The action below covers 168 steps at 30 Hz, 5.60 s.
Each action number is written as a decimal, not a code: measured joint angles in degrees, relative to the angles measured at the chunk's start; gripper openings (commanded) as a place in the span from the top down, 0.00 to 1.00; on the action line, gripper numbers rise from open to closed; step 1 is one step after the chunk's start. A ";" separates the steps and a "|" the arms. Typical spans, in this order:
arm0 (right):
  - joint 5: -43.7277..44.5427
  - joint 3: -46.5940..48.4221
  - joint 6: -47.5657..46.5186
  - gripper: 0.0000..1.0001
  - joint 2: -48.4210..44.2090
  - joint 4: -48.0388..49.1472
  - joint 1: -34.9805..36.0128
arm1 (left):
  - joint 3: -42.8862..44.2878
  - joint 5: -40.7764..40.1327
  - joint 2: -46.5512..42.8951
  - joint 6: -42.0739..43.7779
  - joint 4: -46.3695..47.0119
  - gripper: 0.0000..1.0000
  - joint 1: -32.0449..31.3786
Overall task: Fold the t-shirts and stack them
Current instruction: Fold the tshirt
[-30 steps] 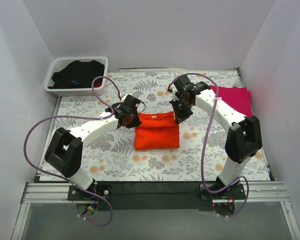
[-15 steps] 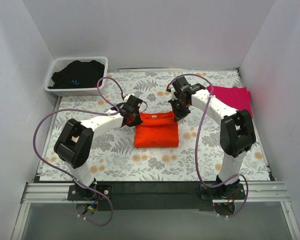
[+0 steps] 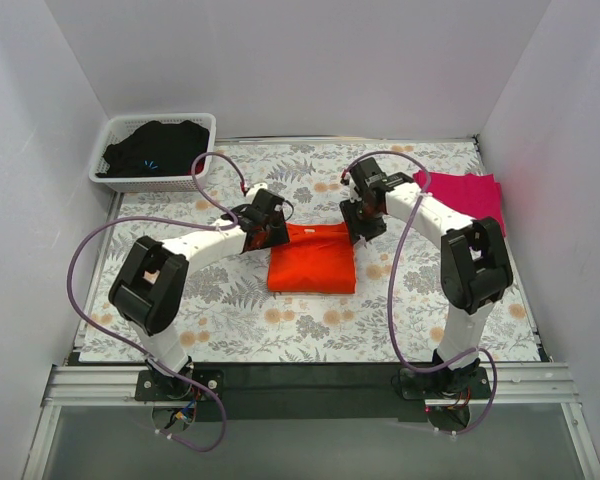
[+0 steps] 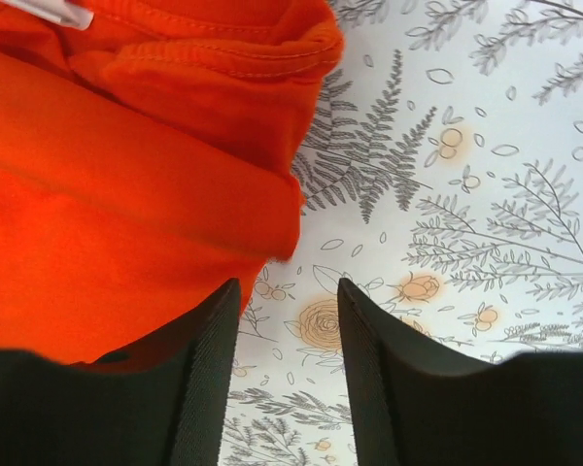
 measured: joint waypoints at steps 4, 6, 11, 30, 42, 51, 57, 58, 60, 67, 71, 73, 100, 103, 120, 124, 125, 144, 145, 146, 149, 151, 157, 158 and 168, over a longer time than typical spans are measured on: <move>1.22 -0.61 0.61 0.53 -2.84 0.17 -0.35 | -0.26 -0.33 -2.27 0.26 -0.22 0.21 0.26; 0.04 -1.31 0.61 0.53 -5.99 0.76 -0.42 | -0.94 -0.20 -5.51 0.26 -0.11 0.26 0.28; -7.26 -4.66 0.76 0.53 -13.77 5.66 -0.42 | -2.49 1.68 -13.77 0.02 0.81 0.57 0.24; -28.15 1.03 -0.68 0.55 9.75 12.39 -5.86 | 9.66 10.97 11.65 0.02 2.25 0.64 5.57; -40.46 -6.34 10.23 0.57 0.33 24.52 -7.93 | 4.94 17.84 1.99 -5.05 2.58 0.38 8.11; -51.04 -18.91 21.33 0.71 -5.11 42.69 5.38 | -10.16 22.69 -14.71 -12.17 5.51 0.79 3.76; -52.70 -19.91 24.04 0.85 4.28 47.91 4.66 | -12.57 22.86 -4.48 -14.23 6.27 0.85 3.50; -52.72 -19.93 24.26 0.88 6.10 48.43 4.28 | -13.07 22.86 -3.37 -14.99 6.67 0.85 3.74; -52.87 -20.35 24.55 0.90 8.90 49.33 3.48 | -13.38 23.47 -3.19 -15.93 7.52 0.86 4.46; -56.46 -23.71 25.24 0.93 11.91 53.40 0.50 | -14.95 25.97 -3.19 -19.32 9.40 0.85 6.36; -56.39 -24.04 25.22 0.93 10.86 53.13 -0.44 | -14.95 25.94 -4.31 -18.80 8.59 0.76 6.40; -55.60 -24.20 25.27 0.93 8.81 51.89 -0.70 | -14.64 25.40 -5.90 -17.88 6.67 0.70 6.19; -58.71 -33.31 17.35 0.96 0.68 43.63 -8.41 | -12.83 27.19 -7.91 -13.77 3.63 0.67 4.74; -58.66 -28.02 17.84 0.96 -1.16 42.95 -9.40 | -8.44 26.80 -8.31 -11.74 3.78 0.71 5.84; -57.27 -8.61 22.32 0.96 21.88 50.14 -15.82 | 14.69 32.96 20.65 -7.93 10.78 0.82 14.29; -57.61 -8.61 23.02 0.92 21.94 52.22 -17.51 | 14.69 33.22 20.79 -8.04 11.26 0.80 14.73; -57.57 -8.63 23.10 0.92 21.94 52.50 -18.01 | 14.67 33.22 20.79 -8.00 11.37 0.78 14.73; -28.26 -22.16 10.62 0.14 -18.91 28.17 -22.08 | 5.75 2.91 -6.80 18.36 6.27 0.25 -16.13; -26.56 -23.67 10.32 0.12 -21.11 26.27 -22.29 | 5.46 1.42 -6.40 20.13 6.14 0.25 -18.97; -25.05 -25.11 9.94 0.12 -23.15 24.55 -22.62 | 5.25 0.07 -5.66 21.75 5.77 0.28 -21.51; -21.77 -29.51 9.55 0.12 -28.52 20.48 -24.09 | 5.25 -3.23 -1.86 25.68 5.27 0.41 -26.80; -20.61 -32.35 9.57 0.11 -31.69 18.75 -25.20 | 5.38 -4.70 1.16 27.82 4.81 0.48 -28.94; -19.10 -38.53 9.64 0.09 -37.88 16.33 -26.62 | 7.30 -6.47 8.98 31.61 3.10 0.54 -31.98; -18.91 -39.50 9.62 0.09 -38.75 16.02 -26.62 | 7.74 -6.51 9.88 31.98 2.95 0.54 -32.24; -19.63 -42.84 9.73 0.09 -40.00 15.87 -28.28 | 10.54 -7.80 14.16 33.46 3.61 0.65 -32.59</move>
